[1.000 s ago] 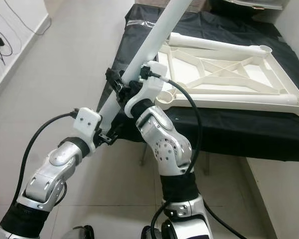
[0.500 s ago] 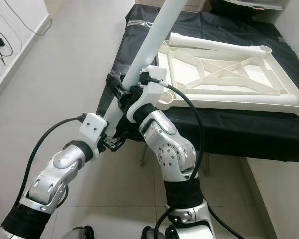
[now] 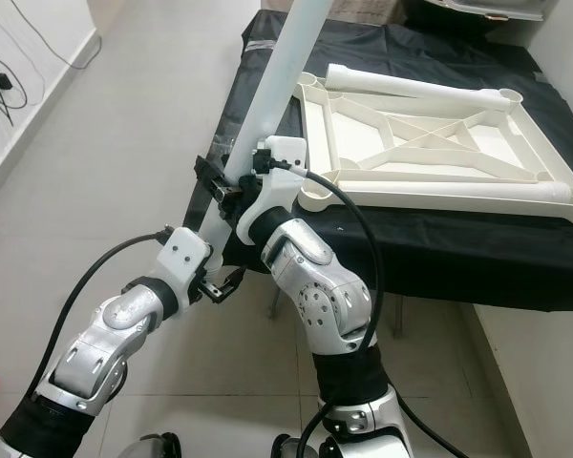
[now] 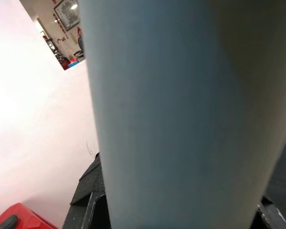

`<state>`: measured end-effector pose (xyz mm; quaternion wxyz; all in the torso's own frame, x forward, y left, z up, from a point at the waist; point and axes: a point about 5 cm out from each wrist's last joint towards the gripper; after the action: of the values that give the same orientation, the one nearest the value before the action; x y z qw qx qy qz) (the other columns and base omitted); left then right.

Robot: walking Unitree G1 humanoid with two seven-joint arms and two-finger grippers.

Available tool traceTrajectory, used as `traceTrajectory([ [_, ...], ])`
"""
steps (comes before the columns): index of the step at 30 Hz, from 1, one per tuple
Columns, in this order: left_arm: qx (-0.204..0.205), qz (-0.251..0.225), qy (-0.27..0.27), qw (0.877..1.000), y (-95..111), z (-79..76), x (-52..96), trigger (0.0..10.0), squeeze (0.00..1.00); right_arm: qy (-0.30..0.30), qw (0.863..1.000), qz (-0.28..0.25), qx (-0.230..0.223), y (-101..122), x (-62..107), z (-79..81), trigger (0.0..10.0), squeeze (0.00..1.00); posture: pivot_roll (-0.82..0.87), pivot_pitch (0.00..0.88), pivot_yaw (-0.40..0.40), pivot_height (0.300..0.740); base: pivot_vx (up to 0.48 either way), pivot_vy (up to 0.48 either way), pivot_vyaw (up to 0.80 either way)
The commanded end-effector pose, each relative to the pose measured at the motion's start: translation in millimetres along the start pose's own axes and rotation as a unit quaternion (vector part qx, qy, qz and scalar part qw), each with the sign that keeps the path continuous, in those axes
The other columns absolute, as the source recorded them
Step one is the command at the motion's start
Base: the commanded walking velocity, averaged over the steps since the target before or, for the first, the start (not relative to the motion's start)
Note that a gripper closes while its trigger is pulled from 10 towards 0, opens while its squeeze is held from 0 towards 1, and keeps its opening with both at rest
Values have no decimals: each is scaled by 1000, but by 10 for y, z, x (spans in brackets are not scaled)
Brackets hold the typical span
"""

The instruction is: Building children table

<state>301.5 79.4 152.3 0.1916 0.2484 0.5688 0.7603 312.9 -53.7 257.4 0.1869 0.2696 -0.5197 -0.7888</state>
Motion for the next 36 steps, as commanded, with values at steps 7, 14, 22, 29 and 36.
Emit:
traceTrajectory([
  [7, -5, 6, -44, 999, -78, -180, -18, 0, 0, 46, 999, 9, 16, -72, 30, 164, 10000, 0, 56, 163, -43, 740, 0, 0, 0],
  [14, -10, 8, -40, 999, -109, -179, 1, 0, 0, 50, 998, 12, 29, -90, 40, 170, 10000, 0, 57, 159, -43, 740, 0, 0, 0],
  [22, -19, 14, -39, 999, -152, -118, 49, 10000, 0, 50, 997, 4, 54, -95, 45, 133, 10000, 1000, 57, 157, -37, 740, 0, 0, 0],
  [29, -3, 0, -107, 994, -148, -88, 194, 10000, 0, 56, 996, 10, 62, -59, 59, 12, 10000, 0, 62, 162, -36, 740, 0, 0, 0],
  [36, 41, -10, -229, 973, -90, -172, 395, 10000, 0, 135, 989, 52, 31, -66, 112, -80, 10000, 0, 67, 168, -37, 740, 0, 0, 0],
])
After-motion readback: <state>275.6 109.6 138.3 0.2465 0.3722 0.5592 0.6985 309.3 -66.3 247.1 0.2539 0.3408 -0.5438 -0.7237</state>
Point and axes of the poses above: a point about 5 cm out from each wrist's last joint towards the gripper, its own x axis pointing back from the gripper into the wrist, its own y axis along the axis of the wrist's last joint, z = x × y, and after that the axes turned 1 degree about -x, right-handed
